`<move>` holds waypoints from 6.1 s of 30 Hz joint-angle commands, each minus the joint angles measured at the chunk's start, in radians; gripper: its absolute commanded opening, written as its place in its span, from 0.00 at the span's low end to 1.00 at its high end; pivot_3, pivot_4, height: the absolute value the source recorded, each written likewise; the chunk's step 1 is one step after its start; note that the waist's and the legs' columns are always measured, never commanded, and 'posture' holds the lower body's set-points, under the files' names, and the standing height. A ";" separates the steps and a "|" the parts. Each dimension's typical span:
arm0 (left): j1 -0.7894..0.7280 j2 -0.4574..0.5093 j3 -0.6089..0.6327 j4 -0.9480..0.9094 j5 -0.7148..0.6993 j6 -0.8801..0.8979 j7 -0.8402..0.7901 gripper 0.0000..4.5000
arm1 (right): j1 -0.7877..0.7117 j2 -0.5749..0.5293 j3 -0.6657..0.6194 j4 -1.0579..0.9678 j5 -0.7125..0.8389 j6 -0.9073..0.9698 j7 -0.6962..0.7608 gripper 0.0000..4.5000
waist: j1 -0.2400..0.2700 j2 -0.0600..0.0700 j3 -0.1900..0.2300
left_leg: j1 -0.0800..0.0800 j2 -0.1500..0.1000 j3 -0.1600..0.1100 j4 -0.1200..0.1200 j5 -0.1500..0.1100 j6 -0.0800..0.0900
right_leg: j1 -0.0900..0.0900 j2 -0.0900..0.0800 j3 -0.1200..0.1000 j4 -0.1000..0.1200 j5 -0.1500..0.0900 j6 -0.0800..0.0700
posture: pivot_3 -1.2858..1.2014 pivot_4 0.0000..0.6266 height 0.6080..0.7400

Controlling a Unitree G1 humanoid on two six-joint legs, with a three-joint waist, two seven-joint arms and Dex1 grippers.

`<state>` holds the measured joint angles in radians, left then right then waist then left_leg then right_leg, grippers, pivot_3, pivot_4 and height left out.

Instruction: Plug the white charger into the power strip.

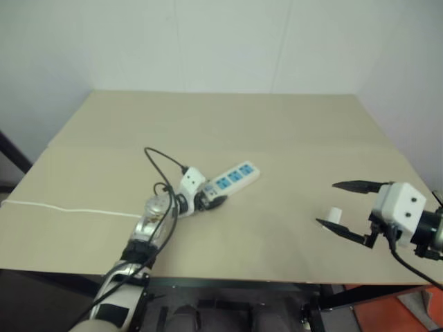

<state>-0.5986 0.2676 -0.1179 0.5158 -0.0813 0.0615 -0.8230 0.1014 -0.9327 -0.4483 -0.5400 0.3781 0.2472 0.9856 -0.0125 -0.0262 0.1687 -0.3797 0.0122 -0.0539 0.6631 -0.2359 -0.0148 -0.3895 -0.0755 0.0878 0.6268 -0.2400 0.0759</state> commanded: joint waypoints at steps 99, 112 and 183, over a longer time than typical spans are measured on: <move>-0.037 0.145 -0.120 0.101 -0.013 -0.258 -0.573 0.74 | -0.959 -0.026 1.028 1.143 -0.790 -1.314 0.288 0.25 | -0.056 -0.006 -0.003 | 0.009 0.002 0.000 -0.003 0.000 0.000 | 0.004 0.002 0.001 0.003 0.003 -0.010 | 0.52 0.24 1.00; -0.049 0.129 -0.131 0.143 -0.007 -0.281 -0.576 0.74 | -0.818 0.003 0.634 0.647 0.125 -0.221 0.368 0.25 | -0.047 -0.004 -0.001 | 0.007 0.002 -0.001 -0.003 0.000 0.000 | 0.002 0.001 0.001 0.003 0.003 -0.011 | 0.52 0.24 1.00; 0.009 0.148 -0.120 0.133 -0.009 -0.194 -0.558 0.74 | -0.649 0.614 0.635 0.740 -0.077 -0.139 0.121 0.25 | -0.038 -0.003 -0.001 | 0.005 0.003 -0.001 -0.004 0.000 0.000 | -0.001 0.003 0.000 0.003 0.000 -0.005 | 0.52 0.24 1.00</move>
<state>-0.6186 0.3909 -0.2144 0.6057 -0.1267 -0.1360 -1.3782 -0.5420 -0.3159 0.1920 0.2098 0.2988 0.1378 1.1010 -0.0508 -0.0287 0.1673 -0.3751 0.0148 -0.0550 0.6595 -0.2360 -0.0146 -0.3906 -0.0725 0.0877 0.6299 -0.2403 0.0713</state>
